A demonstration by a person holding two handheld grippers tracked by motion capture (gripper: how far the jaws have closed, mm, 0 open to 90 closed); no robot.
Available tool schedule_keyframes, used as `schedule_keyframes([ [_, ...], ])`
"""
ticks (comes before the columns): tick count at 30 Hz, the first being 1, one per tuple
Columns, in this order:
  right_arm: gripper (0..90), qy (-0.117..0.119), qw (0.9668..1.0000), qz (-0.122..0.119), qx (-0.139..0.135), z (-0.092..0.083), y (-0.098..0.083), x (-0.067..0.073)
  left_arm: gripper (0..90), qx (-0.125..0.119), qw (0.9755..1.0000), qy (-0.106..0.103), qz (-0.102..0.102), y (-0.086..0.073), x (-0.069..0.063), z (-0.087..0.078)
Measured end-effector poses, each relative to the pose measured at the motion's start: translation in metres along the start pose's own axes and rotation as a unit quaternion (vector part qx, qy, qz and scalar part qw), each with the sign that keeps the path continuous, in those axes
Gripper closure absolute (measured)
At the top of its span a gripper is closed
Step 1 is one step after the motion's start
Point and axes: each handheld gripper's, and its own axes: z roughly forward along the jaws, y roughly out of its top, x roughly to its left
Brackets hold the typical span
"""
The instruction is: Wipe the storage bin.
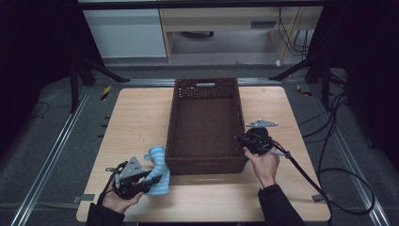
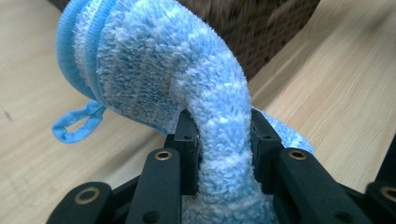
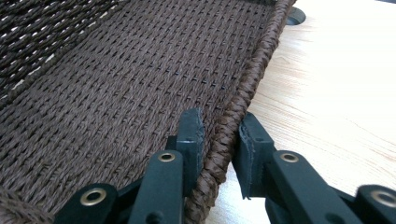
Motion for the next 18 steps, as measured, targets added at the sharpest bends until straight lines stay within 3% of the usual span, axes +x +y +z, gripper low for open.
schedule_keyframes([
  [7,75.0,-0.001,1.0000,0.008,0.000,0.000,0.000,0.000,69.7,0.060,0.9982,-0.006,-0.004,-0.011,0.003,0.022],
  [9,75.0,-0.001,1.0000,0.008,0.000,0.000,0.000,0.000,69.7,0.048,0.9988,-0.005,-0.005,-0.009,0.003,0.018],
  [12,74.9,-0.001,1.0000,0.007,0.001,0.000,0.000,0.000,69.7,0.010,0.9999,0.002,0.002,-0.001,0.000,0.005],
  [14,74.9,0.000,1.0000,0.006,0.001,0.000,0.000,-0.001,69.7,-0.021,0.9997,0.007,0.005,0.006,-0.002,-0.006],
  [18,74.8,0.000,1.0000,0.006,0.001,0.000,0.000,-0.001,69.7,-0.049,0.9986,0.016,0.009,0.013,-0.003,-0.017],
])
